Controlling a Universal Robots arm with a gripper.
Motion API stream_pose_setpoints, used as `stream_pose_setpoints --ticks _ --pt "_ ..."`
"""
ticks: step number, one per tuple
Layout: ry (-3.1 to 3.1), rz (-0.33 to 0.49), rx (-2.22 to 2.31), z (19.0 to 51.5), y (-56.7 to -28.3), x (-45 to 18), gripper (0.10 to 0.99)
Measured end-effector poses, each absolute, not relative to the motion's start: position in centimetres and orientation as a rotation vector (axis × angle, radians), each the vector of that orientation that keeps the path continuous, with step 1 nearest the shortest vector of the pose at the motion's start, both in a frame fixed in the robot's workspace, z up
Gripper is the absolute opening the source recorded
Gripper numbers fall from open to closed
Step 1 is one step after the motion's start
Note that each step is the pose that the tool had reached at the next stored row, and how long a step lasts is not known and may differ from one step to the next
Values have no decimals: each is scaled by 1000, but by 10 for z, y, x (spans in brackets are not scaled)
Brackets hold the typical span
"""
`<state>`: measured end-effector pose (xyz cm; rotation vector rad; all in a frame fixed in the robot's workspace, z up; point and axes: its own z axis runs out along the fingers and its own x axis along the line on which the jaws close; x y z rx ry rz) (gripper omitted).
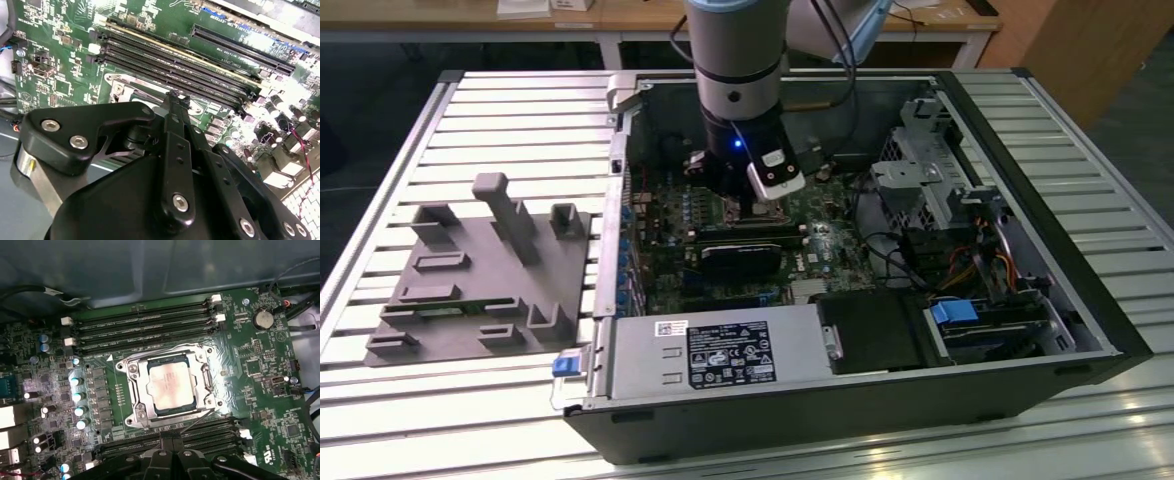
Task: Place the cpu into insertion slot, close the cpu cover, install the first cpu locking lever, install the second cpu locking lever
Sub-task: 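Install the second cpu locking lever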
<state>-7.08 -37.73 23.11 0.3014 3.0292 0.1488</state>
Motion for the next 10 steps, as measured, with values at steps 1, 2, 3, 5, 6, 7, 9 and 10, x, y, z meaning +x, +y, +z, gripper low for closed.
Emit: stream_pose_setpoints --ticks 1,2,3,5,6,7,9,10 --pt "3029 157 302 231 -379 -71 102" --pt "3029 163 302 230 -380 -71 102" --pt "3029 165 302 230 -380 -71 102" --pt "3029 165 302 230 -380 -71 102" --pt "3029 165 302 230 -380 -71 102" --pt "3029 166 302 230 -380 -71 102" --pt "3029 180 303 230 -382 -71 102" --pt "3029 187 303 230 -383 -71 102"
